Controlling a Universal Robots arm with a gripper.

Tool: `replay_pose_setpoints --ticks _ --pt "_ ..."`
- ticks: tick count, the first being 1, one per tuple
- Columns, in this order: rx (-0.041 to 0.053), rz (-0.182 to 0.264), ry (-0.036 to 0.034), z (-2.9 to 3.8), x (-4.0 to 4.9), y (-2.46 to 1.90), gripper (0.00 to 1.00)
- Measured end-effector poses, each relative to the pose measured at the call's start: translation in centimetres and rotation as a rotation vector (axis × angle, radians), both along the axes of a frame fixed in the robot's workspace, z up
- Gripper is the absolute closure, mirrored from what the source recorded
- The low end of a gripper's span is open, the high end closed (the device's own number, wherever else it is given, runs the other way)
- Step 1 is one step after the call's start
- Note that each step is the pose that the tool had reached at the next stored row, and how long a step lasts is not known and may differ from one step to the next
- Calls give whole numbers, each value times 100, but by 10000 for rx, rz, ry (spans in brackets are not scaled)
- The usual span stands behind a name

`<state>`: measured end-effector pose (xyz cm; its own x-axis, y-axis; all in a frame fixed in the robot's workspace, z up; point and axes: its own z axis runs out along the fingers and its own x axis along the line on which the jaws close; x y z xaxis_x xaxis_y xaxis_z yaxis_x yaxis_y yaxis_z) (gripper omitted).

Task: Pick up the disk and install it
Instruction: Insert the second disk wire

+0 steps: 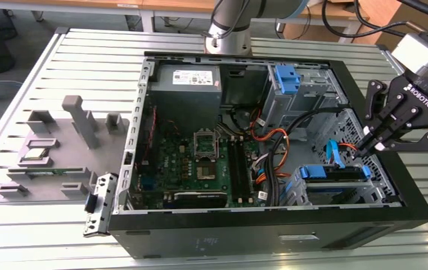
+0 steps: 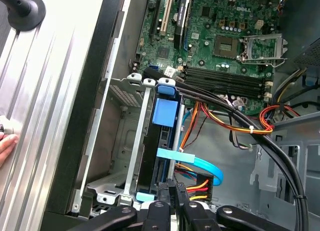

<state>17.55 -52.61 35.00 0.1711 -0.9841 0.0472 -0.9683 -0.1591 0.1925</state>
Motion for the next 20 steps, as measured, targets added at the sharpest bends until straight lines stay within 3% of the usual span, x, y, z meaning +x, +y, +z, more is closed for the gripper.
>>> replay_pose_setpoints --ticks 6,10,11,16,20 --pt "1 -2 -6 0 -9 0 84" --pt "4 15 -115 -7 -64 -16 84" --pt "1 17 -179 -9 -76 -18 84" --pt "18 18 -671 -24 -141 -23 84" --pt "17 19 -992 -27 -263 -31 84"
